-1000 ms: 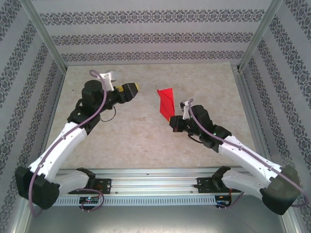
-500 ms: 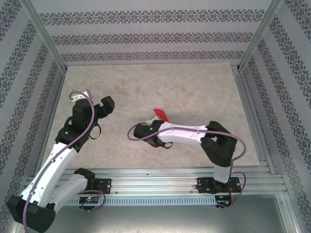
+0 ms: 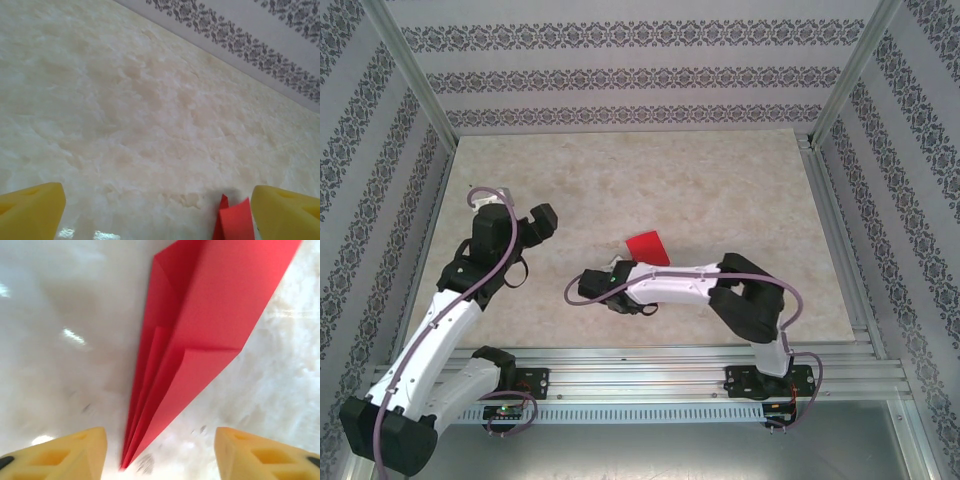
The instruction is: Fold a paper plane with a square sheet of paper (fold left side to right side)
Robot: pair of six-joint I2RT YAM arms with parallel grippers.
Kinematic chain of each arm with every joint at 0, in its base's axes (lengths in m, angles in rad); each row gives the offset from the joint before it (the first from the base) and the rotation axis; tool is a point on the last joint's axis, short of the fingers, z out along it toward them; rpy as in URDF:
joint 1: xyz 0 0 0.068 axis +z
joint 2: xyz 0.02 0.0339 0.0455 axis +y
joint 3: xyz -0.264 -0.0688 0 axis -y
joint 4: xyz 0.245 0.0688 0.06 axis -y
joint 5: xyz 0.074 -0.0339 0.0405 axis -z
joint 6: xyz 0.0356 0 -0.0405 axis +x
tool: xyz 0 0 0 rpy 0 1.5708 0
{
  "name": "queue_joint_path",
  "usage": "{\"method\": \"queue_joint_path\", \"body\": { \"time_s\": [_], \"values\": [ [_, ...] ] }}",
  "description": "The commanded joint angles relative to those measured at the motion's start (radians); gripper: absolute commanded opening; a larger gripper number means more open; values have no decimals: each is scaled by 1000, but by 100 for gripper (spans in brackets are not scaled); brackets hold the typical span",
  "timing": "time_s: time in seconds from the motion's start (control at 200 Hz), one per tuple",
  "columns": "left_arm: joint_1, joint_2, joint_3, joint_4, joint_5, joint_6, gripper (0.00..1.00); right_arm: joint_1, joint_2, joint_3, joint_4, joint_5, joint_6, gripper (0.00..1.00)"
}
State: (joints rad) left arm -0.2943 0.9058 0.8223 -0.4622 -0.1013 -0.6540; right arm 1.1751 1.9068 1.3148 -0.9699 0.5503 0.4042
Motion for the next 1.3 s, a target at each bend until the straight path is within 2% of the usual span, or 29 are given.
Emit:
{"method": "queue_joint_path", "body": {
  "time_s": [0.0, 0.115, 0.255, 0.399, 0.529, 0.659, 0.819, 0.964, 1.129, 1.293],
  "values": [
    [11, 52, -32, 78, 212, 26, 94, 5, -220, -102, 198, -150, 2, 69],
    [2, 144, -80, 213, 406, 4, 91, -48, -441, -242, 320, -218, 40, 77],
    [-51, 278, -136, 401, 556, -62, 91, -208, -691, -459, 536, -373, 86, 80],
    [-139, 443, -148, 571, 619, -129, 90, -436, -894, -692, 784, -616, 166, 82],
    [-214, 611, -97, 658, 639, -154, 86, -612, -972, -799, 836, -779, 203, 80],
    [-248, 752, -30, 698, 625, -168, 80, -743, -988, -869, 859, -917, 212, 75],
    [-254, 885, 45, 726, 650, -171, 68, -829, -960, -931, 940, -1029, 214, 68],
    [-254, 943, 87, 728, 665, -143, 49, -879, -875, -946, 1013, -1108, 195, 59],
    [-252, 963, 97, 734, 697, -94, 21, -906, -733, -924, 1116, -1184, 158, 59],
    [-243, 936, 62, 760, 740, -47, 7, -908, -560, -861, 1211, -1248, 119, 60]
  ]
}}
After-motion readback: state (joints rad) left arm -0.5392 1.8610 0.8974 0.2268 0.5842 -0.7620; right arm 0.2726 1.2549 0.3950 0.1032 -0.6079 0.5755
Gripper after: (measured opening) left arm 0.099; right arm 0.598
